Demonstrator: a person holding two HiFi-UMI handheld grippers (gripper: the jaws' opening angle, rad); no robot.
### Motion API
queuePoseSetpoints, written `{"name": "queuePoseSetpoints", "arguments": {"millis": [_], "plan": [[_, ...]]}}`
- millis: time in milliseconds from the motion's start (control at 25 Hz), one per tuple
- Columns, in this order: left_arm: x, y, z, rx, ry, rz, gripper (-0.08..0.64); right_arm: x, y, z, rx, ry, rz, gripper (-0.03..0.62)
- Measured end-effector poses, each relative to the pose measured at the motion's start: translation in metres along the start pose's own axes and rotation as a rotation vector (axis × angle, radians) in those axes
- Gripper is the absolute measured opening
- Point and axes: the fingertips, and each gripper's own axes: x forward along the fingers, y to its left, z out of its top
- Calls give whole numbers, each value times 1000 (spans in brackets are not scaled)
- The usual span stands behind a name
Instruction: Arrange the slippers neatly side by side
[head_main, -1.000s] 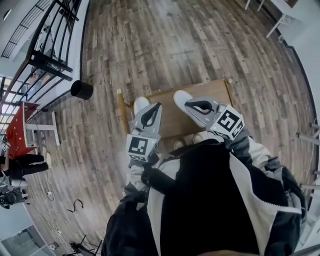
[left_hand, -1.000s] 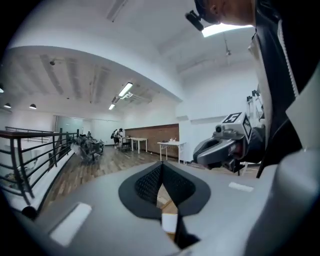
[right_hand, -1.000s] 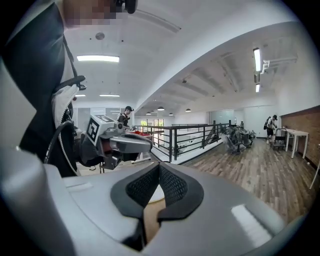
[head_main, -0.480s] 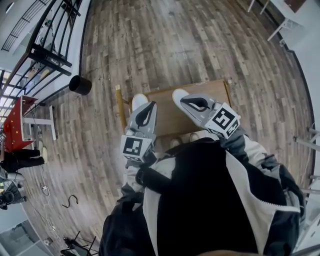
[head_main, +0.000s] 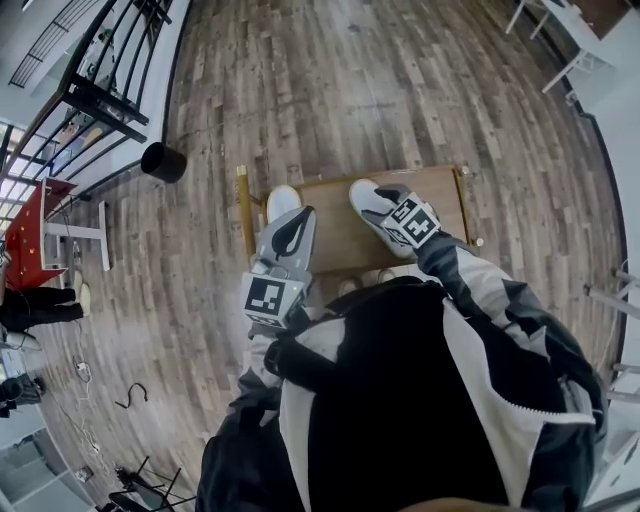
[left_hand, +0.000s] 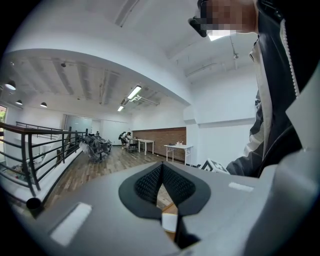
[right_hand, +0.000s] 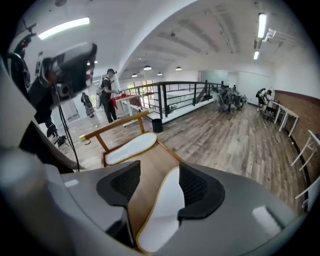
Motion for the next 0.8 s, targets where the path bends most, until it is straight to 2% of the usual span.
{"name": "queuePoseSetpoints", "arguments": {"millis": [160, 280, 400, 720, 760, 800], "plan": [[-7, 4, -8, -15, 8, 21, 18, 35, -20, -56, 57, 187, -6, 261], [-12, 7, -16, -52, 41, 31, 19, 54, -37, -83, 90, 283, -41, 261], [-11, 7, -14, -45, 34, 36, 19, 61, -47, -105, 111, 367, -20, 261], [-21, 16, -16, -46, 41, 58, 20, 73, -45, -120, 107, 427, 9, 250], [-20, 17, -16, -49, 40, 60, 20, 72, -45, -121, 106, 434, 13, 210], [-19, 17, -15, -51, 38, 61, 20, 71, -45, -121, 110, 434, 20, 56]]}}
